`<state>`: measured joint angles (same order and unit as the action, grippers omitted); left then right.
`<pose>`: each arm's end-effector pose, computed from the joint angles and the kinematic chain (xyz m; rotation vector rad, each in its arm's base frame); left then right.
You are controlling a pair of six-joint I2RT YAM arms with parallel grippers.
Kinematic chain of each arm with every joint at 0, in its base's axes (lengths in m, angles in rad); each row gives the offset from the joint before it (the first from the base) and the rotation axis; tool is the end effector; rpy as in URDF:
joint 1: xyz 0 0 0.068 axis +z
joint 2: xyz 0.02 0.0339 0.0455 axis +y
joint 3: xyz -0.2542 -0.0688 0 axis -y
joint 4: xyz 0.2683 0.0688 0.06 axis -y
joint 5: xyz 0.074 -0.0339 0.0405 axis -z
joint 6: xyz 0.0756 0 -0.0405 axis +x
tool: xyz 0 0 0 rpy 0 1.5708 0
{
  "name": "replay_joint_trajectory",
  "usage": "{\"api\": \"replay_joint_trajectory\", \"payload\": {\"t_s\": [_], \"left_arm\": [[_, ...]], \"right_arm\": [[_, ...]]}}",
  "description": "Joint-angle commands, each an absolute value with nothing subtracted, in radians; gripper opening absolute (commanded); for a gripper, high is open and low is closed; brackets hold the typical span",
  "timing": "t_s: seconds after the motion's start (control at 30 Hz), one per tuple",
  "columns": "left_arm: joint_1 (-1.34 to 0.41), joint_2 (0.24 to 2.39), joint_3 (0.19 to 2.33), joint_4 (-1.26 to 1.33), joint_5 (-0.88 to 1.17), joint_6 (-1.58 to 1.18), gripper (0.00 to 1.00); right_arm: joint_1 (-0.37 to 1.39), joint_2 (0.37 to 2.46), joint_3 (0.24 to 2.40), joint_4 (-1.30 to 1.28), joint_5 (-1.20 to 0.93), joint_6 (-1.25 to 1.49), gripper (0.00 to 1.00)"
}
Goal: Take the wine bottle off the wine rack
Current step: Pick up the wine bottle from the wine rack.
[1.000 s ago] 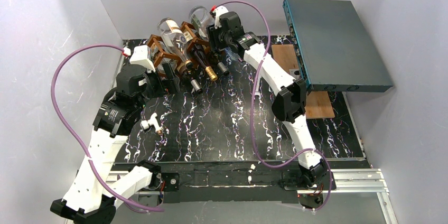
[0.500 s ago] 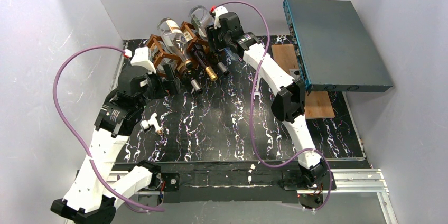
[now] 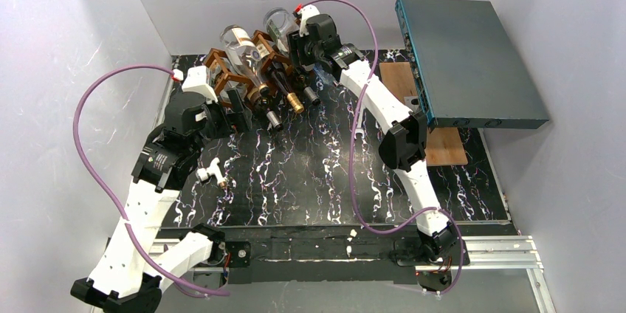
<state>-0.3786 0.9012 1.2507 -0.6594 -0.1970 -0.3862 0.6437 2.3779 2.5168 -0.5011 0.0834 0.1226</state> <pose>0.2237 -0.0731 0.4159 -0.1430 1.8832 -0.3403 0.4842 0.3555 0.3330 -0.4492 1.9035 0.4290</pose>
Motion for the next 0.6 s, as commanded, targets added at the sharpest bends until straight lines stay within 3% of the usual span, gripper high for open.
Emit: {"api": "replay_joint_trajectory", "payload": {"t_s": [0.0, 0.57], "left_arm": [[-0.375, 0.887, 1.245, -0.658, -0.19, -0.393, 0.99], [-0.374, 0.894, 1.25, -0.655, -0.179, -0.402, 0.99]], "right_arm": [[0.649, 2.388, 2.569, -0.448, 0.089, 0.132, 0.65], [0.648, 2.41, 2.582, -0.44, 0.101, 0.126, 0.57]]}}
